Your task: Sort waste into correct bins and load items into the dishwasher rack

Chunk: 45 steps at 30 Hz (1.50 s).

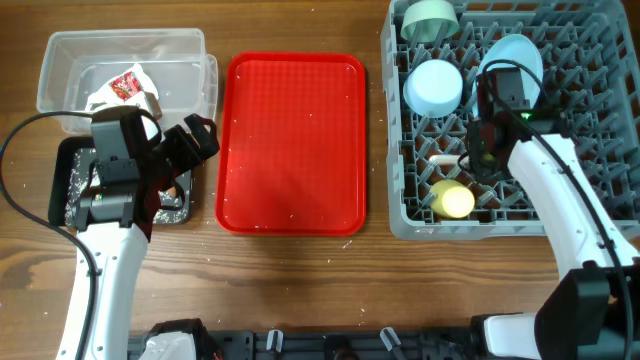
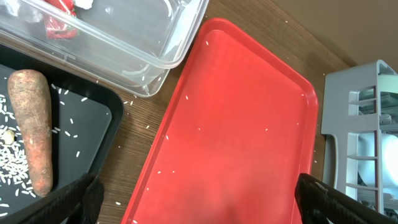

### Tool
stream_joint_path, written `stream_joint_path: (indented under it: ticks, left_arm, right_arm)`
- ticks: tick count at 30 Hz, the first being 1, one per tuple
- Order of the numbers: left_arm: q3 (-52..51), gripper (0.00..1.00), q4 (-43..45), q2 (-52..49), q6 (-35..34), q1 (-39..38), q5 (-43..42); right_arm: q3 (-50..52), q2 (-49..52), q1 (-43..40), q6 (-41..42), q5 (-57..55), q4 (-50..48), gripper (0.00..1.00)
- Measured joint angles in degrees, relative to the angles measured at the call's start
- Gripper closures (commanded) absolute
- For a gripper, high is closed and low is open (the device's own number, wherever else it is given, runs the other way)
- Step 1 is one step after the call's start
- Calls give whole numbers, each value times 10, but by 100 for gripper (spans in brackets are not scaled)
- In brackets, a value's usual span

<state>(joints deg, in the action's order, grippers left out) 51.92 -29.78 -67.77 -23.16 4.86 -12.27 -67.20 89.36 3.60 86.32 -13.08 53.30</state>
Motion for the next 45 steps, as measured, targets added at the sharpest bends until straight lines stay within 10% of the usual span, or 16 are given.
stream_joint_path:
  ticks: [7, 8, 13, 31, 38, 45]
  left_arm:
    - [0, 0, 0, 0, 0, 0, 0]
    - [0, 0, 0, 0, 0, 0, 0]
    - [0, 0, 0, 0, 0, 0, 0]
    - [0, 0, 0, 0, 0, 0, 0]
    - [0, 0, 0, 0, 0, 0, 0]
    - [0, 0, 0, -1, 0, 0, 0]
  right_arm:
    - [-25, -89, 0, -267, -8, -68, 48]
    - [-38, -118, 0, -316, 1, -74, 0]
    - [-70, -297, 49, -618, 112, -17, 0]
    - [-71, -286, 54, -743, 184, 17, 0]
    - [69, -405, 54, -791, 160, -158, 0]
    - [459, -674, 54, -831, 158, -535, 0]
